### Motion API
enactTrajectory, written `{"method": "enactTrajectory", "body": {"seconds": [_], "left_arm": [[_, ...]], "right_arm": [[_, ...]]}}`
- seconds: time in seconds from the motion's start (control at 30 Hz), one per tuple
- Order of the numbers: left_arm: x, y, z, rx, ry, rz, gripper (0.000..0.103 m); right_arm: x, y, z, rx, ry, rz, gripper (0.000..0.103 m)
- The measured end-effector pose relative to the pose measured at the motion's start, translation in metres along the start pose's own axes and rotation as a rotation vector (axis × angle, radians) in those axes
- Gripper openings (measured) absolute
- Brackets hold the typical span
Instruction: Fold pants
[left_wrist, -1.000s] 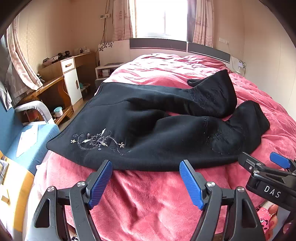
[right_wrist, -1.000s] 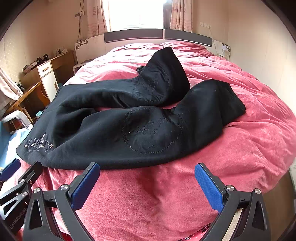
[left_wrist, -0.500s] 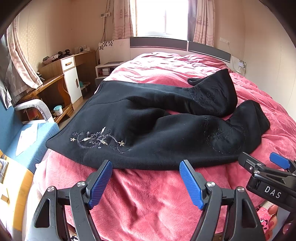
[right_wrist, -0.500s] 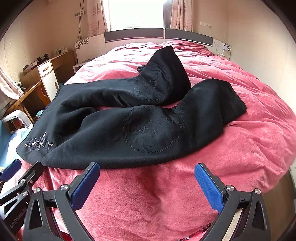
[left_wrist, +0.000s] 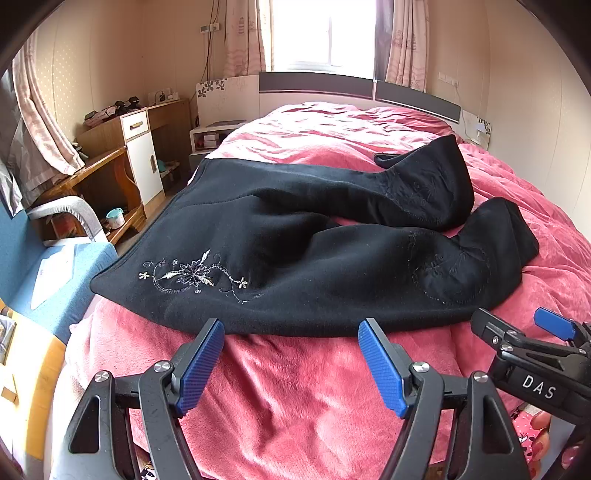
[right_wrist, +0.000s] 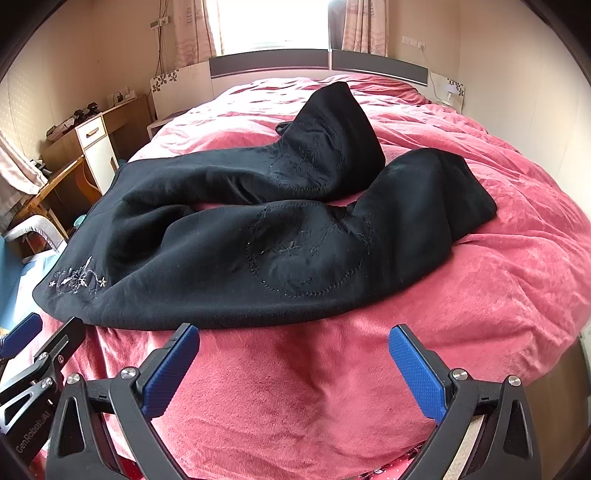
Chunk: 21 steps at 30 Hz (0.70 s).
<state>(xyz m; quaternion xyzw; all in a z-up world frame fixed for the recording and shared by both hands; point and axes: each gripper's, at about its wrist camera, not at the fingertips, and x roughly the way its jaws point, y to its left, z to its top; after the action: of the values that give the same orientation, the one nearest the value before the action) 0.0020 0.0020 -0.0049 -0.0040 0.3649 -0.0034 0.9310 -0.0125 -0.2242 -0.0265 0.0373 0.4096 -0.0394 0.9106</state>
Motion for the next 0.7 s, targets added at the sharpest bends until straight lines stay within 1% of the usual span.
{"method": "enactTrajectory", "body": {"seconds": [0.37,0.53,0.7], "left_arm": [[0.007,0.001,-0.003,-0.008,0.021,-0.005,0.077],[0.012,0.005,-0.004,-0.014,0.040,0.012,0.077],[0.020,0.010,-0.004,-0.022,0.069,0.033,0.077]], "right_arm": [[0.004,-0.002,-0.002,0.004,0.018,0.006,0.103],[0.009,-0.002,-0.004,0.003,0.042,0.008,0.103],[0.011,-0.003,-0.005,0.000,0.041,0.000,0.103]]}}
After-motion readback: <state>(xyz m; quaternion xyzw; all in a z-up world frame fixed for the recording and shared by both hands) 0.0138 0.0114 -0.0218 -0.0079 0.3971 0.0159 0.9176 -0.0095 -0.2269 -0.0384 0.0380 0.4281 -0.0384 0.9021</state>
